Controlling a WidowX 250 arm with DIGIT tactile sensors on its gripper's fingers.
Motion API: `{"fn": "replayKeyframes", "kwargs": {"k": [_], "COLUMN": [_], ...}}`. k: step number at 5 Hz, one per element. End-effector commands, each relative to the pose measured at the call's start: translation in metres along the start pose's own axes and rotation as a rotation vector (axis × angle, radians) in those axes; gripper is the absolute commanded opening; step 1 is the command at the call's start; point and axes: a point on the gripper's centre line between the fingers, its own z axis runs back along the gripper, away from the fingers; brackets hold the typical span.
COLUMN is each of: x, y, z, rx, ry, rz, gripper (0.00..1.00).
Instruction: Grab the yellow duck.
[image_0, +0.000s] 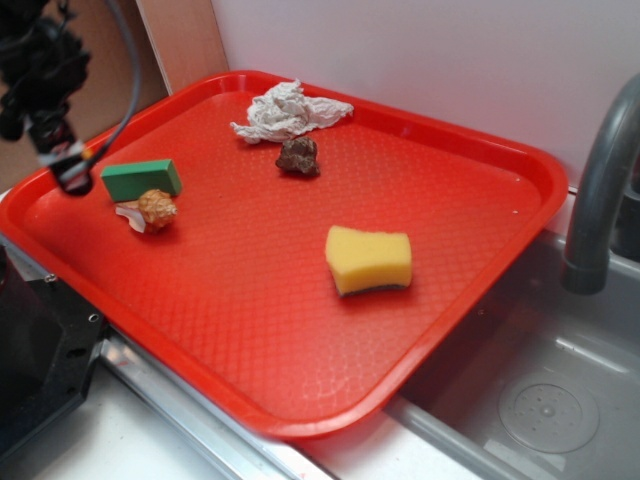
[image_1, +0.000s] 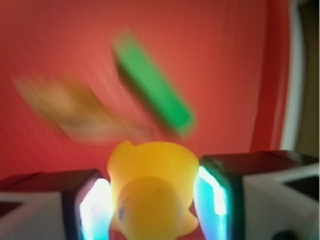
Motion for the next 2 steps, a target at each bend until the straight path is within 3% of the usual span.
{"fn": "replayKeyframes", "kwargs": {"k": [1,2], "x": [0.041,0.047], "y": [-0.039,-0.036], "z": [0.118,0.13], "rx": [0.015,-0.084], "ry": [0.026,0.081], "rz": [0.282,0.403], "gripper": [0.0,0.0]}}
